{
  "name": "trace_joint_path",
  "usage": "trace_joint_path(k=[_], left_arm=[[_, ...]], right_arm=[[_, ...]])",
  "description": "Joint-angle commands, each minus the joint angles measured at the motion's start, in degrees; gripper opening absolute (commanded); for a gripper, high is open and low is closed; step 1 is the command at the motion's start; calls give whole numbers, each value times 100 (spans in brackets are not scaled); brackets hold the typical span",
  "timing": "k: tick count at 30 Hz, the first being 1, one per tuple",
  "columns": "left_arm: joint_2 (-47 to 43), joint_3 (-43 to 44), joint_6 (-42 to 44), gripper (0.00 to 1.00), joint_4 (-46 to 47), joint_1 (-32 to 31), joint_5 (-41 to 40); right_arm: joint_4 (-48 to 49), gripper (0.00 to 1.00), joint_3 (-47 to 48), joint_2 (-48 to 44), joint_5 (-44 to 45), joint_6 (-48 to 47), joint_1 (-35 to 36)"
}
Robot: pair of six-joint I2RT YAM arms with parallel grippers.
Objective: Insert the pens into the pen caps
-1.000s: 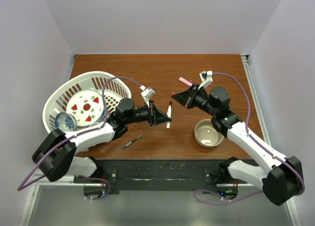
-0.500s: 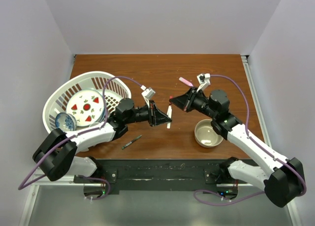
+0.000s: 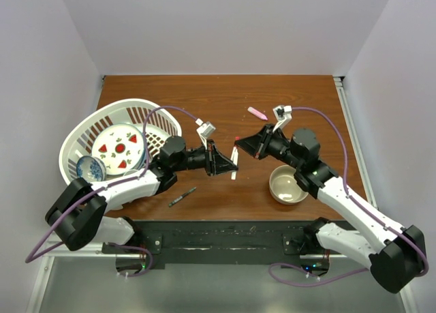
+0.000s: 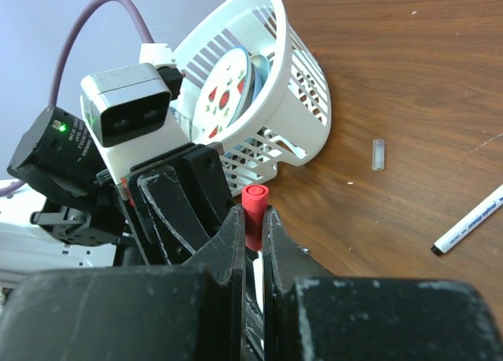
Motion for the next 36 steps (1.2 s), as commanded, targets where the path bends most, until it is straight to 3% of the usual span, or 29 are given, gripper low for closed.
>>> trace_joint_path(k=[1,12,24,28,32,36], left_arm=[[-26,86,-59,0,449,63,1],[-35,59,-33,0,423,80,-43],[79,191,-349,0,730,239,-123],[62,244,-297,0,730,239,-87],[-26,200,-200,0,722,239,18],[-236,121,-147,0,652,239,106]], right_arm=[[-164,0,-142,-95,136,-230,139],[-349,0,-116,-174,311,-546,271],[-147,0,-731,-446,522,-72,473],[-199,15,-697,-455,557,51,534],[-340,39,-459,-551,654,192,534],[-621,50,-126,-517,602,218,534]])
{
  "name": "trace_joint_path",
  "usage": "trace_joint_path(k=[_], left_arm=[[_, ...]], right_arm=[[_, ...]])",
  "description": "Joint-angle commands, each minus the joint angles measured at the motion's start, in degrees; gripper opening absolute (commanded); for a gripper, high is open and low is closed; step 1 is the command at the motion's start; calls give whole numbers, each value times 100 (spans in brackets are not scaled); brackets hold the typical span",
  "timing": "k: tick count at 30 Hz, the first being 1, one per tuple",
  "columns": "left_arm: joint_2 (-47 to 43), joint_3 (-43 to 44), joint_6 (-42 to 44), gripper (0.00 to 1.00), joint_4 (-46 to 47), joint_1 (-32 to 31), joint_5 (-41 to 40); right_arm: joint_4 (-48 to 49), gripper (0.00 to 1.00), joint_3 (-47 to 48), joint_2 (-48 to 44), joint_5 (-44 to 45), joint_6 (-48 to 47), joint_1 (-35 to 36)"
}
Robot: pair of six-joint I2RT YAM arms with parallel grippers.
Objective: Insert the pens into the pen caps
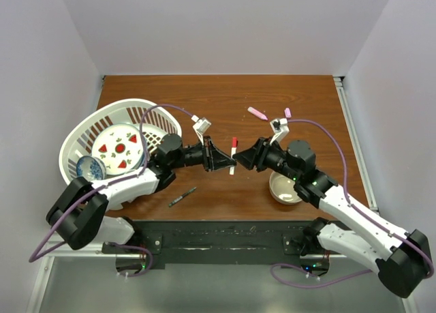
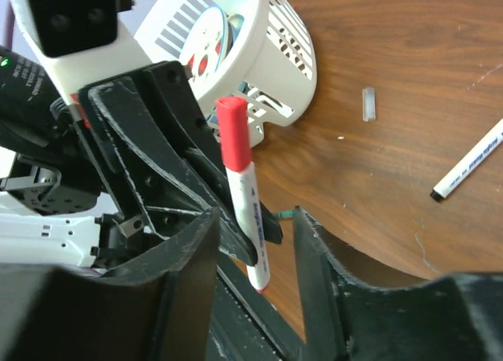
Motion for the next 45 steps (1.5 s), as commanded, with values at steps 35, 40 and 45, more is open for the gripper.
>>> trace_joint_path(k=[35,40,45], left_arm=[[-830,-297,327,0,422,20,823],[-751,-192,151,0,702,11,954],[-698,-112,133,0,791,20,841]], right_arm=[[-248,22,1351,391,-1034,-543,21],[-248,9,1105,347,-1358,-605,21],[-371,0,886,242,-1596,-623,29]])
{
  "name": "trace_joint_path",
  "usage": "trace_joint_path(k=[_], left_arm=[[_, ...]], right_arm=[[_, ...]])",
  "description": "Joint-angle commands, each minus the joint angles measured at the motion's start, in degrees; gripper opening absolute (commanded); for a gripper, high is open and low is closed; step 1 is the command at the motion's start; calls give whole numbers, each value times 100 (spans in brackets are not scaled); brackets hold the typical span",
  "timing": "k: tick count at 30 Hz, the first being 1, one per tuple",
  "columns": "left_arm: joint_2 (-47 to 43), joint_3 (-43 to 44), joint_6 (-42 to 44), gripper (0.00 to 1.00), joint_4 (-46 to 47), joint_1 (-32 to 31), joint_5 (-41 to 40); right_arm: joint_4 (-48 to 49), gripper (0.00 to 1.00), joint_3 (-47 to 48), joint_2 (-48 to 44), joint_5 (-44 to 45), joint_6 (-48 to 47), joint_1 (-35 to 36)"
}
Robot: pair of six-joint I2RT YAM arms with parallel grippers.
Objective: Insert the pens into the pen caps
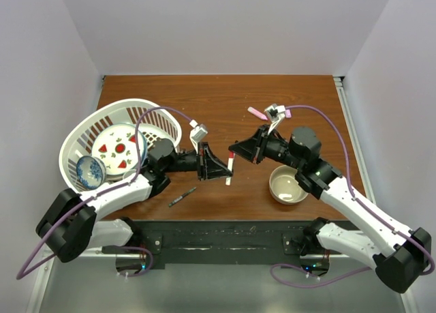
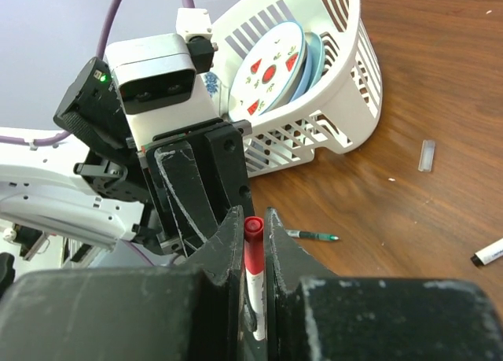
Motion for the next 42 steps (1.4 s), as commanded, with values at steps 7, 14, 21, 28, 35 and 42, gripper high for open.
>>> trace_joint_path(k=[7,14,21,28,35,42], left_arm=[[-65,502,612,0,100,14,-505],[137,1075,1333,0,-878,5,-796],[199,1294,1298,0,-641,14,-813],[251,1531,1342,0,-710,93,-681],[489,1716,1001,0,-430,233,-463],[515,2244,1614,0,-1378,321,-637]], right_arm=[[-320,0,-432,-179,-1044,78,80],[-1138,0,-537,-381,-1070,69,176],[-1183,0,-924,-311,-1141,297,334],[-1316,0,-1055,-399,-1316,199,396],[-1085,0,-1267,-294,-1378,518,686],[-2150,0,-950,-276,-1386,235,792]])
